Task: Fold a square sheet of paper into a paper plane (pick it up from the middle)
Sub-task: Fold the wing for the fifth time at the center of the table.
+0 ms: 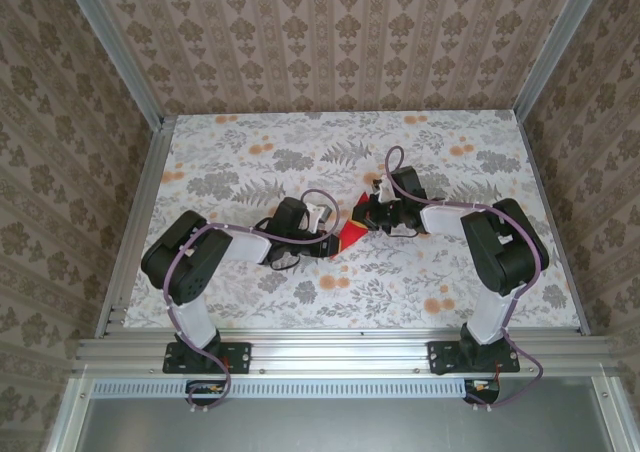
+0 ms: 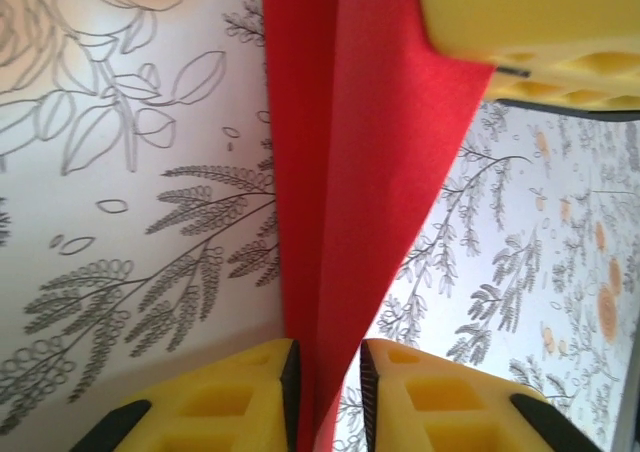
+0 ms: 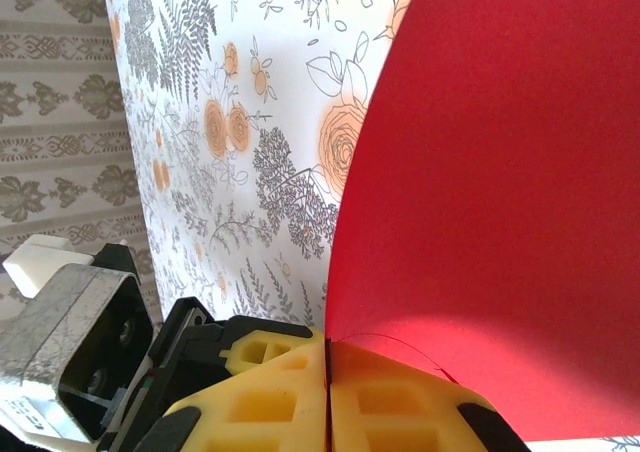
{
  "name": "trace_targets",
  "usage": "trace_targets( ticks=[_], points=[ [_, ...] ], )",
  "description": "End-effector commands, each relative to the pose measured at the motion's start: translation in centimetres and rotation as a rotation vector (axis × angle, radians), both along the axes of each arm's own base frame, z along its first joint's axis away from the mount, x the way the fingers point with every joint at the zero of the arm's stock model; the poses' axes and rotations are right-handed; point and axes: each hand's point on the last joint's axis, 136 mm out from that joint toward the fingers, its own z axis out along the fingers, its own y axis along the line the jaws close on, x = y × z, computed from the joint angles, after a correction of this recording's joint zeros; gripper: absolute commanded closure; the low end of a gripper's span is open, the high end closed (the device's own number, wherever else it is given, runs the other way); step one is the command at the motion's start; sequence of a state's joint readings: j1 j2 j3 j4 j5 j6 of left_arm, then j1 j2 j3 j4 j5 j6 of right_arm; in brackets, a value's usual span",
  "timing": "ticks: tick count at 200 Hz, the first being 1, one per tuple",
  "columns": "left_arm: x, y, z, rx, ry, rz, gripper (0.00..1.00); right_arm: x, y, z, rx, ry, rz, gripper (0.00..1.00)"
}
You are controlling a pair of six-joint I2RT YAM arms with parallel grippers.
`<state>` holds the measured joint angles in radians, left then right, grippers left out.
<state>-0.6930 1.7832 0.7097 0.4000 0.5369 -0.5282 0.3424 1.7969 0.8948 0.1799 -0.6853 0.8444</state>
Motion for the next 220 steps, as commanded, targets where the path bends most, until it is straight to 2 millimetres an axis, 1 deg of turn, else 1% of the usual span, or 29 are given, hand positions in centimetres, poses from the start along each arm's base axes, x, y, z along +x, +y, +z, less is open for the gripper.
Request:
trace_targets(
  ticks=[1, 32, 58, 95, 120, 136, 163, 196, 220],
  points=[
    [0.0, 0.3, -0.3, 0.053, -0.052, -0.007, 0.79, 0.0, 0.0, -0.3, 0.021, 0.014, -0.005, 0.92],
    [0.1, 0.4, -1.0, 0.136, -0.107, -0.015, 0.86, -0.4, -0.2, -0.3, 0.016, 0.027, -0.011, 0.92],
    [0.4, 0.8, -1.6, 0.24, -0.177, -0.006, 0.9, -1.2, -0.7, -0.6, -0.018, 0.037, -0.023, 0.91],
    [0.3, 0.9, -2.2, 0.325, -0.238, -0.017, 0.9, -2.2, -1.4, -2.2, -0.093, 0.066, -0.027, 0.9],
    [0.1, 0.7, -2.1, 0.351, -0.263, -0.045, 0.89, -2.1, -1.7, -3.1, -0.133, 0.072, -0.026, 0.9],
    [0.0, 0.7, -2.1, 0.36, -0.269, -0.052, 0.89, -1.9, -1.9, -3.3, -0.165, 0.064, -0.016, 0.9],
    [0.1, 0.8, -2.2, 0.372, -0.281, -0.057, 0.88, -1.6, -2.8, -4.0, -0.251, 0.048, 0.001, 0.89],
    [-0.1, 0.8, -2.3, 0.404, -0.304, -0.087, 0.88, -1.1, -2.8, -4.1, -0.28, 0.025, 0.022, 0.86],
    [-0.1, 0.8, -2.3, 0.425, -0.323, -0.103, 0.87, -0.7, -2.9, -4.3, -0.305, 0.016, 0.033, 0.86]
  ],
)
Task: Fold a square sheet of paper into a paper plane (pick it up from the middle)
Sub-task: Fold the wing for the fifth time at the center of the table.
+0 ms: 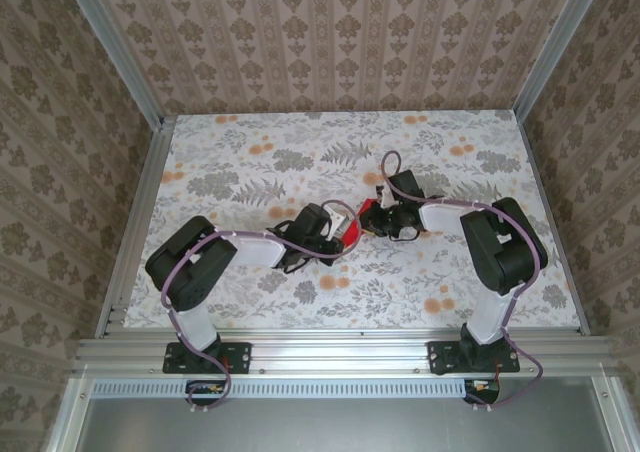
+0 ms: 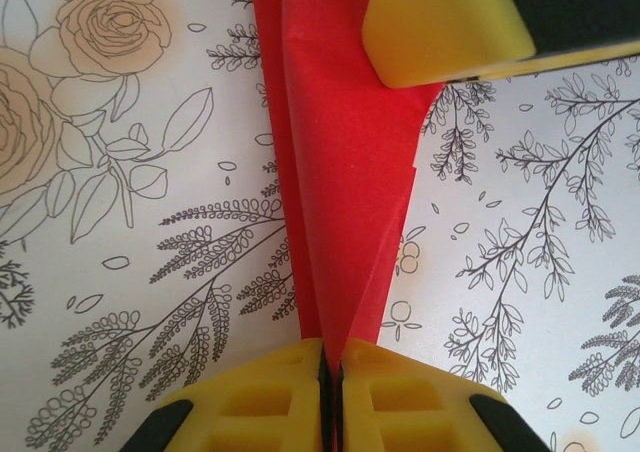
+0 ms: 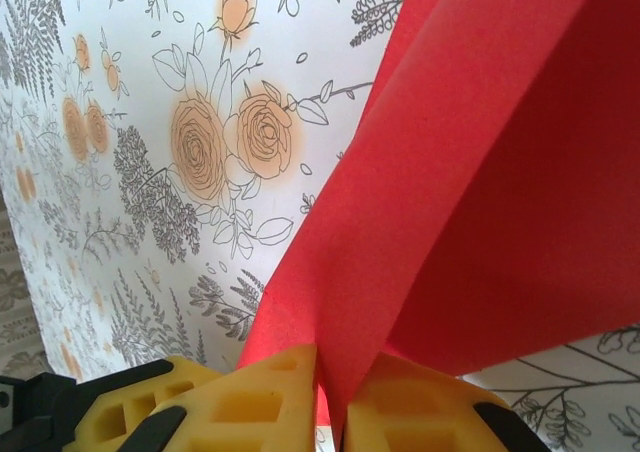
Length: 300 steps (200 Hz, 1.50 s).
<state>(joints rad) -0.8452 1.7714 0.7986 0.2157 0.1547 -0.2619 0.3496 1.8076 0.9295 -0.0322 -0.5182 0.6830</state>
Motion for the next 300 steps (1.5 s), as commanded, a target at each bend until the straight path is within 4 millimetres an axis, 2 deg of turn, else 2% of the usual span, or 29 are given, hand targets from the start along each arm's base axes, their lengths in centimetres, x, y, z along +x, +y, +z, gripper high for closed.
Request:
trace_targets(
  ticks=[1, 68, 123, 147, 177, 193, 212, 235, 249, 272, 300],
  points=[
    [-0.6, 1.5, -1.2, 0.113, -0.006, -0.021, 0.87, 0.1, -0.5, -1.0, -0.073, 0.002, 0.026, 0.86],
    [-0.5, 1.8, -1.3, 0.154, -0.029, -0.024, 0.85, 0.5, -1.3, -2.0, -0.153, 0.001, 0.039, 0.87],
    [-0.3, 2.1, -1.7, 0.202, -0.04, -0.005, 0.84, 0.3, -1.7, -1.8, -0.176, -0.004, 0.047, 0.88],
    [-0.2, 2.0, -1.5, 0.199, -0.039, -0.005, 0.8, 0.1, -2.0, -2.2, -0.193, 0.003, 0.05, 0.88],
    [-1.1, 1.2, 0.3, 0.137, -0.002, -0.063, 0.68, -0.3, -2.2, -3.0, -0.211, 0.018, 0.065, 0.88],
    [-2.1, 0.3, 2.0, 0.053, 0.052, -0.13, 0.59, -0.4, -2.2, -3.3, -0.21, 0.023, 0.078, 0.89],
    [-2.6, -0.2, 3.7, -0.042, 0.111, -0.172, 0.54, -0.5, -2.0, -3.6, -0.202, 0.025, 0.1, 0.88],
    [-1.8, -0.4, 5.3, -0.128, 0.15, -0.162, 0.52, -0.7, -1.9, -3.7, -0.198, 0.025, 0.122, 0.88],
    [-0.7, -0.3, 5.8, -0.161, 0.169, -0.118, 0.53, -0.9, -1.9, -3.9, -0.202, 0.029, 0.131, 0.88],
    [1.1, 0.3, 5.4, -0.197, 0.23, -0.03, 0.53, -0.9, -2.0, -4.1, -0.203, 0.027, 0.136, 0.88],
    [2.3, -0.4, 4.6, -0.215, 0.312, -0.011, 0.55, -0.8, -2.3, -4.2, -0.198, 0.028, 0.137, 0.88]
  ],
)
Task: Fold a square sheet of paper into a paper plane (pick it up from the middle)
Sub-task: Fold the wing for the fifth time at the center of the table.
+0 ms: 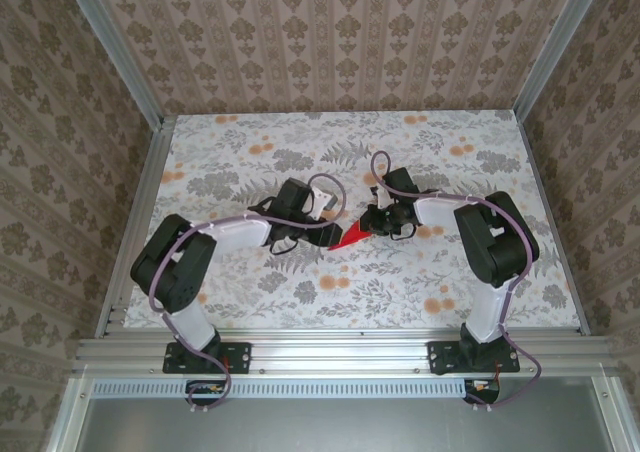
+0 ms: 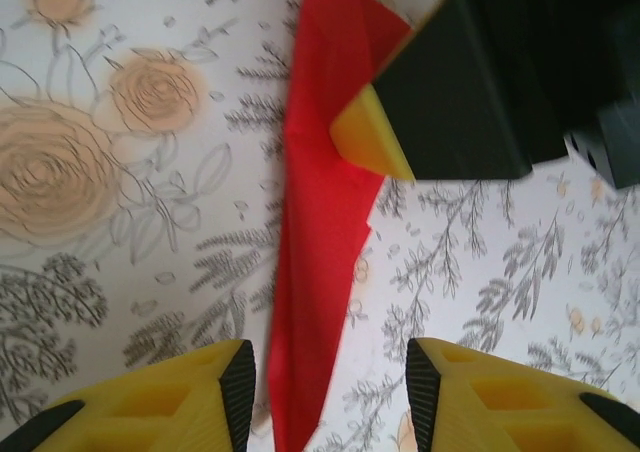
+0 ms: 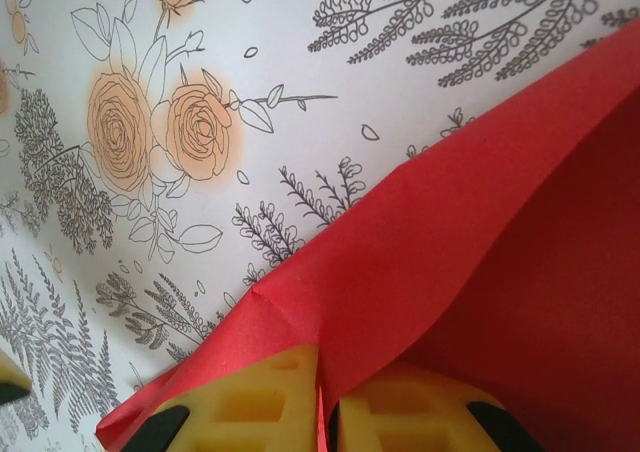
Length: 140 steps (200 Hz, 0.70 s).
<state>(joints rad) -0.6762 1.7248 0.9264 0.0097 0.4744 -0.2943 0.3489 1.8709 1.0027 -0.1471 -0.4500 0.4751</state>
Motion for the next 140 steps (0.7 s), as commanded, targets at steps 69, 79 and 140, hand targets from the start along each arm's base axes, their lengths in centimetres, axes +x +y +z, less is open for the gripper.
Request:
trace_targets(
  ticks=[69, 79, 140],
  points=[
    [1.6, -2.5, -2.5, -0.002, 0.194, -0.002, 0.64, -1.0, -1.3, -2.6, -0.039, 0.074, 0.003, 0.87],
    [1.5, -2.5, -2.8, 0.0, 0.204, -0.005, 0.66, -1.0, -1.4, -2.7, -0.04, 0.075, 0.001, 0.87],
    [0.8, -2.6, -3.9, 0.025, 0.218, -0.034, 0.71, -0.9, -1.4, -2.7, -0.036, 0.077, -0.007, 0.86]
  ],
)
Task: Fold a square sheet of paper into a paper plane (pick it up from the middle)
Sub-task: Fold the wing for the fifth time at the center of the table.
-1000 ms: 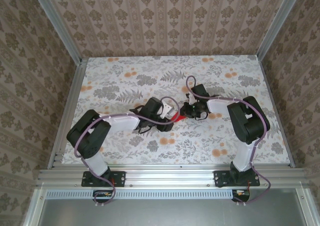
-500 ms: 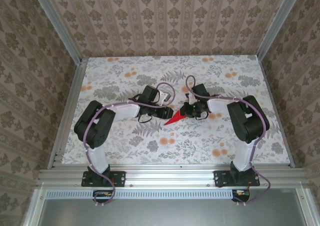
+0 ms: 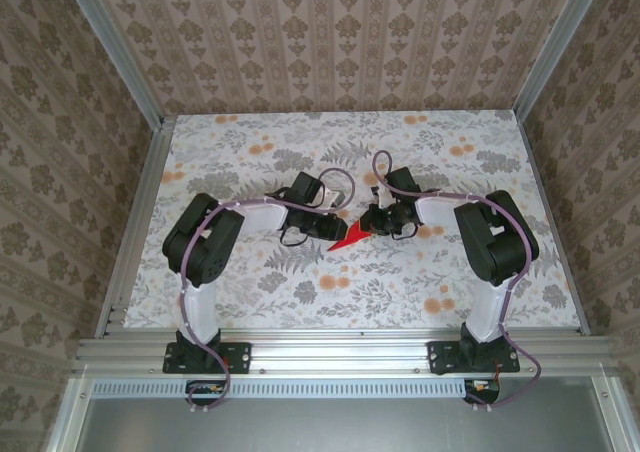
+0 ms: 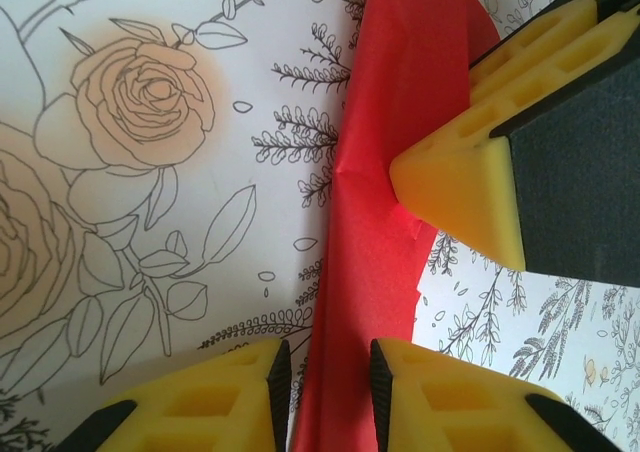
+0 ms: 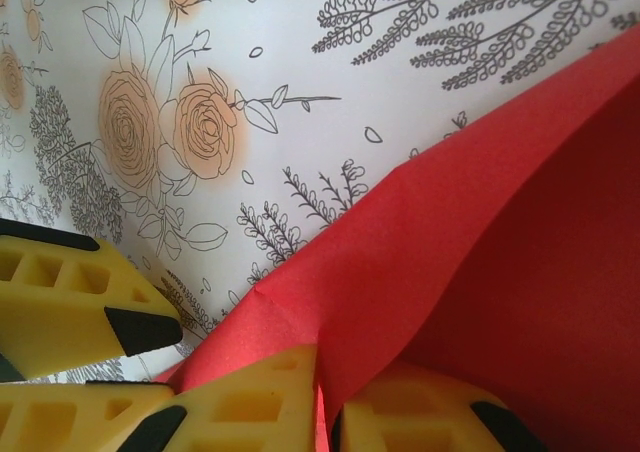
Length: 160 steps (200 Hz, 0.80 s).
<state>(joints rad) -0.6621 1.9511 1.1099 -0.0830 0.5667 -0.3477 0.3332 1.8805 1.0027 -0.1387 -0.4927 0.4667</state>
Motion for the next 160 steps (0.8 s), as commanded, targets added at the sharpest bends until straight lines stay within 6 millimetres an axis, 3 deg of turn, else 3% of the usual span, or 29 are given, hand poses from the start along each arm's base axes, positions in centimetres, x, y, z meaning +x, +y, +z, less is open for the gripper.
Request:
trace_targets(
  ticks=[1, 160],
  points=[
    [-0.5, -0.5, -0.3, 0.003, 0.027, -0.03, 0.71, -1.0, -1.5, -2.7, -0.071, 0.067, -0.017, 0.86],
    [-1.9, -0.7, -2.6, 0.145, -0.011, -0.118, 0.78, -0.9, -2.0, -2.2, -0.079, 0.068, -0.067, 0.74]
  ],
)
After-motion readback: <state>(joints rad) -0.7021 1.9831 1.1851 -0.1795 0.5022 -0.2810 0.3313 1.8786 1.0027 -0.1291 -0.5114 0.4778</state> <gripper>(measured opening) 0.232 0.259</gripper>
